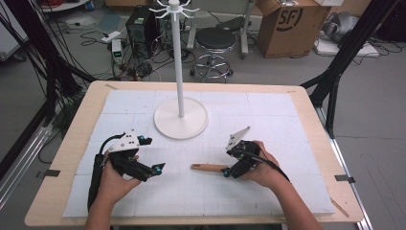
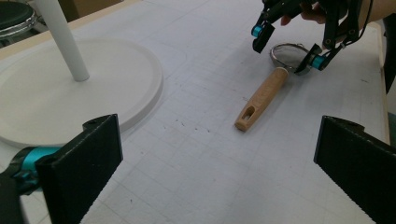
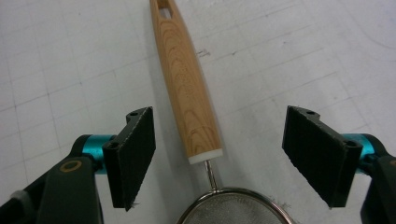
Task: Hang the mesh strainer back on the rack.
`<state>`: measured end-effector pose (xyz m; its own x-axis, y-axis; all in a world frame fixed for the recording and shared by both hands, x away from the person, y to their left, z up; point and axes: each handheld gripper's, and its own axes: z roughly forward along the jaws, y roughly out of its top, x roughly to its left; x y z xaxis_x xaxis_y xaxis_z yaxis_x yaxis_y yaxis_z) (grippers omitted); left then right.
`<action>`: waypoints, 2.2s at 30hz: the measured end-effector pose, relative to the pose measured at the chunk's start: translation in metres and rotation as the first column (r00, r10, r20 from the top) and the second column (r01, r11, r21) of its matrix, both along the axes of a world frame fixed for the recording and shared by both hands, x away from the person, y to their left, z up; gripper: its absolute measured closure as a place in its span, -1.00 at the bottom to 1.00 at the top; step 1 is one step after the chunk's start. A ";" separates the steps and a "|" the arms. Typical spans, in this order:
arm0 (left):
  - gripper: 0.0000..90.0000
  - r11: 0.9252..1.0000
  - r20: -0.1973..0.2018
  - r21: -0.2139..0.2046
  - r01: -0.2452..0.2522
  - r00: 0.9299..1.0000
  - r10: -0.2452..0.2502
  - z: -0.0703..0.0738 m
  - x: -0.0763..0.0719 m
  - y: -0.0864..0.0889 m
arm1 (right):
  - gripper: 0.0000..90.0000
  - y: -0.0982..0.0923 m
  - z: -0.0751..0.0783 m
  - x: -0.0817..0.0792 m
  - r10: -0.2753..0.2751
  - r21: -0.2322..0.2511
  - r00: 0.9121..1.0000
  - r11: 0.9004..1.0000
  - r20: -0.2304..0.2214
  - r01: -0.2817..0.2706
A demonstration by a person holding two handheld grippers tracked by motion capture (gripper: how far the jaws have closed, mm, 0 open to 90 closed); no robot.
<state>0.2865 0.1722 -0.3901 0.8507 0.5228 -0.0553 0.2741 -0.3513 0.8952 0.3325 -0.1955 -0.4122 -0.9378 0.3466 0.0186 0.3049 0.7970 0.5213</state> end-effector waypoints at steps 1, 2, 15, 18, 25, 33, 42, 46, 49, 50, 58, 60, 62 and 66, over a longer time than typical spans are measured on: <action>-0.96 1.000 0.000 0.002 0.001 1.000 -0.001 0.000 0.000 0.000 | -0.41 0.001 -0.001 0.000 0.002 -0.014 1.000 1.000 -0.005 -0.002; -0.96 1.000 -0.001 0.003 0.002 1.000 -0.002 0.000 0.000 0.000 | -0.38 0.003 -0.002 -0.001 0.007 -0.022 1.000 1.000 -0.008 -0.008; -0.96 1.000 -0.002 0.006 0.005 1.000 -0.005 -0.001 -0.001 -0.001 | 0.16 0.015 -0.012 -0.001 0.030 -0.116 0.999 0.993 -0.040 -0.035; -0.96 1.000 0.001 0.012 0.013 1.000 -0.013 -0.001 -0.001 -0.002 | 0.29 0.014 -0.011 -0.001 0.025 -0.114 0.999 0.993 -0.048 -0.031; -0.96 1.000 0.002 0.019 0.012 1.000 -0.012 -0.001 -0.002 -0.003 | 0.44 0.016 -0.011 -0.003 0.027 -0.120 0.998 0.992 -0.049 -0.033; -0.96 1.000 0.003 0.015 0.009 1.000 -0.009 0.000 -0.002 -0.001 | 0.49 0.016 -0.010 -0.004 0.030 -0.125 0.998 0.992 -0.047 -0.035; -0.96 1.000 0.003 0.018 0.011 1.000 -0.011 0.000 -0.002 -0.003 | 0.47 0.018 -0.010 -0.003 0.034 -0.136 0.998 0.990 -0.060 -0.042; -0.96 1.000 0.002 0.020 0.011 1.000 -0.011 -0.001 -0.002 -0.003 | 0.47 0.024 -0.009 0.001 0.051 -0.180 0.996 0.982 -0.078 -0.064; -0.96 1.000 -0.001 0.022 0.010 1.000 -0.010 -0.002 -0.002 -0.003 | 0.47 0.028 -0.007 0.003 0.058 -0.206 0.994 0.975 -0.097 -0.077; -0.96 1.000 -0.001 0.021 0.011 1.000 -0.011 -0.002 -0.002 -0.003 | 0.48 0.028 -0.007 0.003 0.054 -0.211 0.993 0.975 -0.101 -0.074; -0.96 1.000 -0.001 0.019 0.003 1.000 -0.003 -0.002 -0.003 -0.001 | 0.53 0.026 -0.007 0.002 0.043 -0.197 0.995 0.979 -0.090 -0.060; -0.96 1.000 0.000 0.018 0.004 1.000 -0.004 -0.002 -0.003 0.000 | 0.53 0.025 -0.007 0.001 0.048 -0.195 0.996 0.979 -0.081 -0.063; -0.96 1.000 -0.002 0.014 0.000 1.000 0.000 -0.002 -0.003 0.000 | 0.53 0.024 -0.007 0.001 0.051 -0.187 0.996 0.980 -0.073 -0.064; -0.96 1.000 -0.004 0.010 -0.003 1.000 0.003 -0.002 -0.003 0.001 | 0.53 0.018 0.002 0.002 0.037 -0.129 0.998 0.991 -0.043 -0.042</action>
<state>0.2838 0.1730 -0.3923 0.8490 0.5256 -0.0533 0.2783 -0.3592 0.8908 0.3347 -0.1777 -0.4107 -0.9502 0.3115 0.0139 0.2907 0.8690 0.4004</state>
